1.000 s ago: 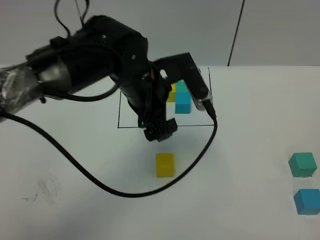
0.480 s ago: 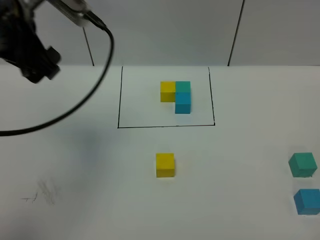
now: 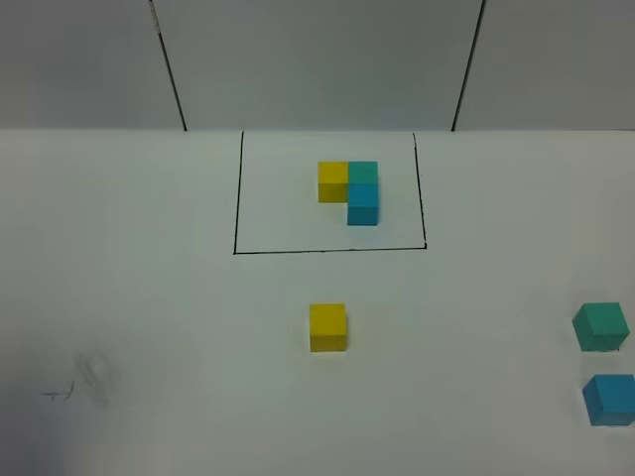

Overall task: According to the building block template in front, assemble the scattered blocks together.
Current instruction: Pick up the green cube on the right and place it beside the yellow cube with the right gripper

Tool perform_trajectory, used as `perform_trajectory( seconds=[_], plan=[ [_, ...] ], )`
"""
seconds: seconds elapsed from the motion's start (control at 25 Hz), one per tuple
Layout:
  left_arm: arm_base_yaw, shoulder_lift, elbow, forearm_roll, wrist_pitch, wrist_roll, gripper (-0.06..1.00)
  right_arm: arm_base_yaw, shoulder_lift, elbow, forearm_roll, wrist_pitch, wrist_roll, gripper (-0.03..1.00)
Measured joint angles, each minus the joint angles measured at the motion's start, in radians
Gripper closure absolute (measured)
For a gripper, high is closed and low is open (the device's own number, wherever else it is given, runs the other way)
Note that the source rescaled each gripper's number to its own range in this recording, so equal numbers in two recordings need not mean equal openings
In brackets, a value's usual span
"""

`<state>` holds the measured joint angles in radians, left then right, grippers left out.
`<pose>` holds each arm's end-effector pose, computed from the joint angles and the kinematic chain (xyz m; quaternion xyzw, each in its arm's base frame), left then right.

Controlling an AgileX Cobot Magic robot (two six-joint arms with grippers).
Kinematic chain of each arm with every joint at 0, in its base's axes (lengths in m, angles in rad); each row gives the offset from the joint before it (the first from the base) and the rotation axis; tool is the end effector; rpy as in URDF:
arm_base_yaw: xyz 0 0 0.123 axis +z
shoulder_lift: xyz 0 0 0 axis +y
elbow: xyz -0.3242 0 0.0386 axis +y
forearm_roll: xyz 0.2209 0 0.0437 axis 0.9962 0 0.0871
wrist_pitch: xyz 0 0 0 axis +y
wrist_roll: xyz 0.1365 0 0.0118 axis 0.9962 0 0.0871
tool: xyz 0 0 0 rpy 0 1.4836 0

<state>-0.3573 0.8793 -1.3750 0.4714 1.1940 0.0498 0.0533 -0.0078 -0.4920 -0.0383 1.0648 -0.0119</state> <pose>0.1149 0.0189 0.4737 0.1508 0.8496 0.1608 0.4792 -0.0297 -0.0062 0.2402 -0.0271 0.8538 -0.0084 0.5199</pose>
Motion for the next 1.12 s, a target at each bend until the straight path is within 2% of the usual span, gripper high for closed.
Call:
perform_trajectory(
  seconds=[0.12, 0.2, 0.28, 0.4, 0.52, 0.72, 0.88, 1.12],
  plan=[
    [0.0, -0.221, 0.067, -0.015, 0.0, -0.021, 0.1, 0.0, 0.0, 0.0, 0.0, 0.0, 0.0, 0.97],
    [0.0, -0.357, 0.107, -0.061, 0.001, -0.042, 0.11, 0.0, 0.0, 0.0, 0.0, 0.0, 0.0, 0.97],
    [0.0, -0.482, 0.141, -0.145, 0.001, -0.05, 0.11, 0.0, 0.0, 0.0, 0.0, 0.0, 0.0, 0.97],
    [0.0, -0.611, 0.197, -0.312, -0.033, -0.039, 0.11, 0.0, 0.0, 0.0, 0.0, 0.0, 0.0, 0.97],
    [0.012, -0.675, 0.277, -0.425, -0.055, -0.039, 0.11, 0.0, 0.0, 0.0, 0.0, 0.0, 0.0, 0.97],
    [0.077, -0.732, 0.46, -0.462, -0.059, -0.021, 0.12, 0.0, 0.0, 0.0, 0.0, 0.0, 0.0, 0.97],
    [0.136, -0.82, 0.596, -0.506, -0.133, 0.008, 0.12, 0.0, 0.0, 0.0, 0.0, 0.0, 0.0, 0.97],
    [0.199, -0.886, 0.714, -0.522, -0.163, -0.012, 0.13, 0.0, 0.0, 0.0, 0.0, 0.0, 0.0, 0.97]
  ],
)
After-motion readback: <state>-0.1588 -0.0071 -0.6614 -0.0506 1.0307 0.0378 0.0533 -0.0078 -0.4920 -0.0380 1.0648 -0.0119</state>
